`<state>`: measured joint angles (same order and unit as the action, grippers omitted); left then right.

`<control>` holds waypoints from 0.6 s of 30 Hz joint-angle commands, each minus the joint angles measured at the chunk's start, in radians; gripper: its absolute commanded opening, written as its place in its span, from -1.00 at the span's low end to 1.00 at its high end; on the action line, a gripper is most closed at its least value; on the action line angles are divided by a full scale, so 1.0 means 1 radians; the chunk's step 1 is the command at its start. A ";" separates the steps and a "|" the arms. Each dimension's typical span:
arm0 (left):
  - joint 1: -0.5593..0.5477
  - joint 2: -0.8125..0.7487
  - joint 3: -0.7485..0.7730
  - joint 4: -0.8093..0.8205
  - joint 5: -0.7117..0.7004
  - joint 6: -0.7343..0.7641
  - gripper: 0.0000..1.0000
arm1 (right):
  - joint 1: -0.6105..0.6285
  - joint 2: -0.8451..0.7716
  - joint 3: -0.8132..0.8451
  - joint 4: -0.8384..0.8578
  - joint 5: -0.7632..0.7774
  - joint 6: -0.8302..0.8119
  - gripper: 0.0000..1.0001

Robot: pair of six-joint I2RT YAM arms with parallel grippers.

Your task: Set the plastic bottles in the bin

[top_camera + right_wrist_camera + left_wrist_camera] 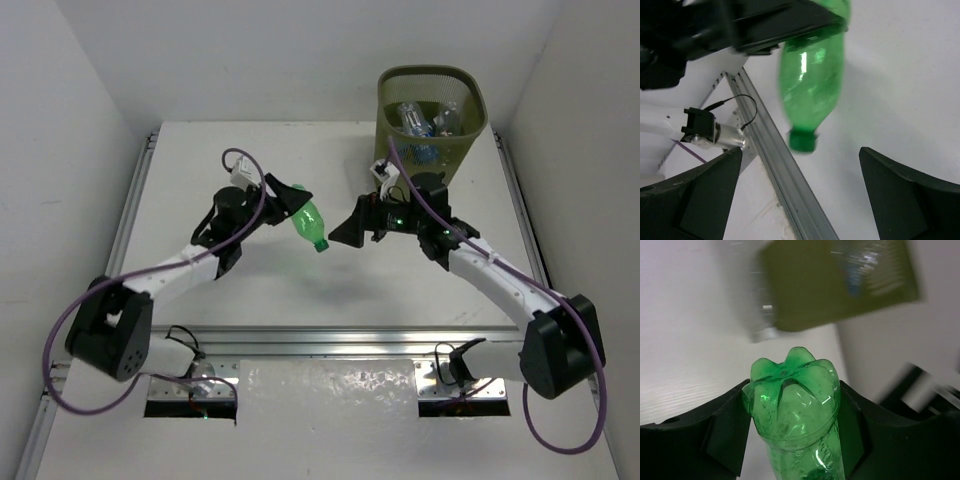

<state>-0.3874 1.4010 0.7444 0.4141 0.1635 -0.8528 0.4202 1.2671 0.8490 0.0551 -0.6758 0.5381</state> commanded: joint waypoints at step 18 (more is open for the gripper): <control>-0.182 -0.368 0.185 -0.373 -0.329 0.118 0.99 | 0.140 -0.078 0.055 0.103 0.226 0.108 -1.00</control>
<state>-0.5652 1.1072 0.7452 0.3573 0.1471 -0.7914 0.5701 1.3056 0.8062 0.3065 -0.6666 0.7471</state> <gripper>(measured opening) 0.994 0.493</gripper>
